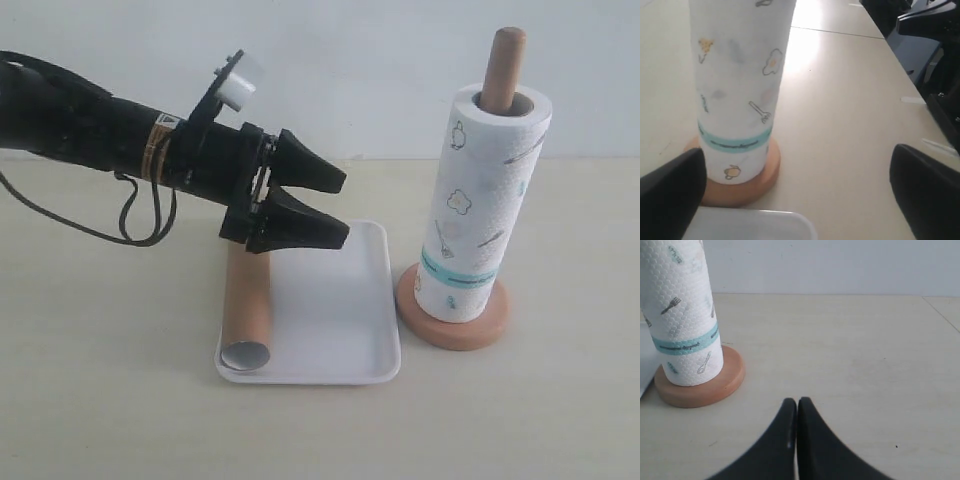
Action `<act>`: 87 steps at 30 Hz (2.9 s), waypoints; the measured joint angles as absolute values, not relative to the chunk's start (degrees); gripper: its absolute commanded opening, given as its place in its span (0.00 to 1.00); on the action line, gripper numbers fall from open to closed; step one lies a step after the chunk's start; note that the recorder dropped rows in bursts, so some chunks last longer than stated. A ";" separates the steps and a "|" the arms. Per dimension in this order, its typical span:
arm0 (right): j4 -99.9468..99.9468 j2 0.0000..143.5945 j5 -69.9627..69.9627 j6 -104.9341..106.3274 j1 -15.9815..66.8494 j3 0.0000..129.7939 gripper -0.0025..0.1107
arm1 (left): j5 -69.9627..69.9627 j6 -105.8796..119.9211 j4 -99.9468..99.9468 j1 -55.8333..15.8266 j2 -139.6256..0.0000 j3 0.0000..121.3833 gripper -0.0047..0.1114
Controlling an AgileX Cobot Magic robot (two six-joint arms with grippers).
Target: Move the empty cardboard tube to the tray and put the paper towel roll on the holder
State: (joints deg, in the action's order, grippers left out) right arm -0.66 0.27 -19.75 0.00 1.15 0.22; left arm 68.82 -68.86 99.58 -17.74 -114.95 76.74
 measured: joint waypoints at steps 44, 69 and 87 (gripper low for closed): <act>-0.66 0.27 -19.75 0.00 1.15 0.22 0.02 | 69.68 -71.40 100.07 -17.74 -82.52 51.67 0.83; -0.66 0.27 -19.75 0.00 1.15 -0.02 0.02 | 41.00 -71.42 71.82 -17.64 -7.41 10.75 0.83; -0.66 0.27 -19.75 0.00 1.15 -0.02 0.02 | 33.17 -49.21 23.29 -17.64 -0.32 10.51 0.83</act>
State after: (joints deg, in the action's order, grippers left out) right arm -0.66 0.27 -19.75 0.00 1.15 -0.02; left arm 33.17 -49.21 23.29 -17.64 -0.32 10.51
